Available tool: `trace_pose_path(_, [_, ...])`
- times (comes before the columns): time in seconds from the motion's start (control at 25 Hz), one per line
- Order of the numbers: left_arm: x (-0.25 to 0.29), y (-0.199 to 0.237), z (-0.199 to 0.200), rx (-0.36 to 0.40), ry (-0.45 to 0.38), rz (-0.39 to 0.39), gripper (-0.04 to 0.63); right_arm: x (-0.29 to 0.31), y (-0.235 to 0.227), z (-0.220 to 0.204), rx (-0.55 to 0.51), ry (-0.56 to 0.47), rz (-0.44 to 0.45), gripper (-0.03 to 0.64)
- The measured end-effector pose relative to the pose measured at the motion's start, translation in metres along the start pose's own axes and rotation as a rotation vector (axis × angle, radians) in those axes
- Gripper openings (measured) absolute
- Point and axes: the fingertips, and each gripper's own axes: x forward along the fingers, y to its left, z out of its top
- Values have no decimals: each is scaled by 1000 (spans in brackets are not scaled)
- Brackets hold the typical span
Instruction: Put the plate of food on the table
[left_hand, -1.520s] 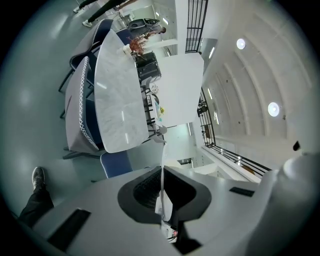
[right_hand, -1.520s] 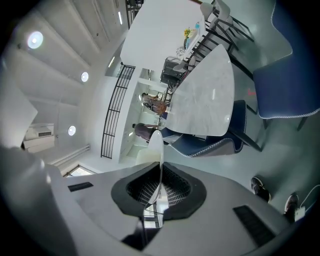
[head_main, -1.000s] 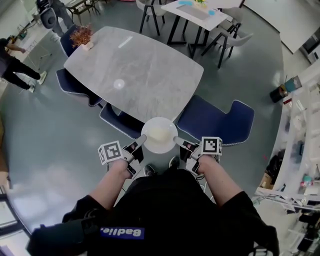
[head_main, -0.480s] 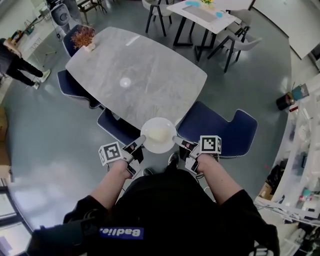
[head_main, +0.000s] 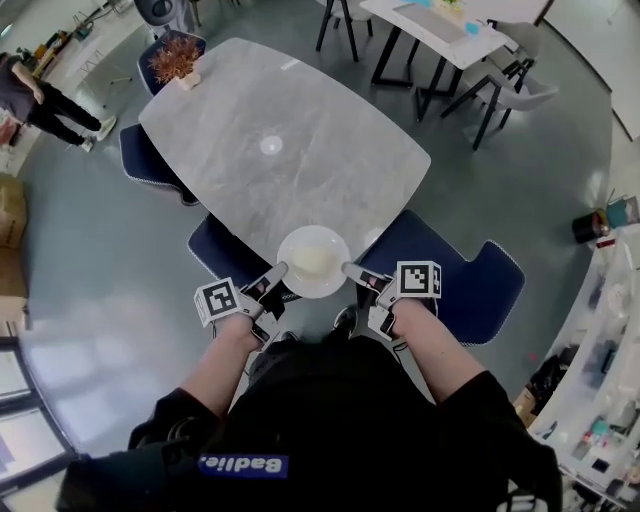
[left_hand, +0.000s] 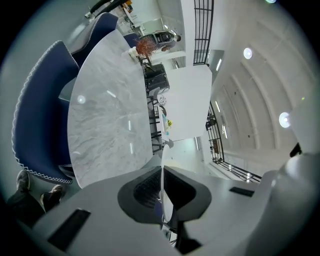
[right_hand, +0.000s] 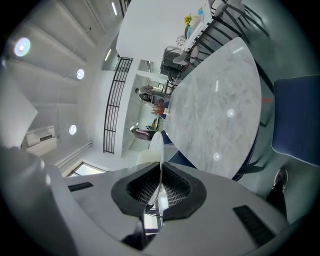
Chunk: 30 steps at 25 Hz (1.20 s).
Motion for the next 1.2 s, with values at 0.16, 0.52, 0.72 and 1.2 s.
trace_pose_path(0.16, [11,13,12,-25,-44,18,15,12,-10,17,2,37,4,18])
trace_pose_path(0.52, [36,30,50,-21,-32,24,15,43,-30,51,-11,32,-36,20])
trace_pose_path(0.72, [61,55,92,-7,-3,33,15,75,-47,84,1,-1,-67,20])
trace_pose_path(1.2, [95,98,140,29,26,55,15,119,-88,118,-33,-69,-159,20])
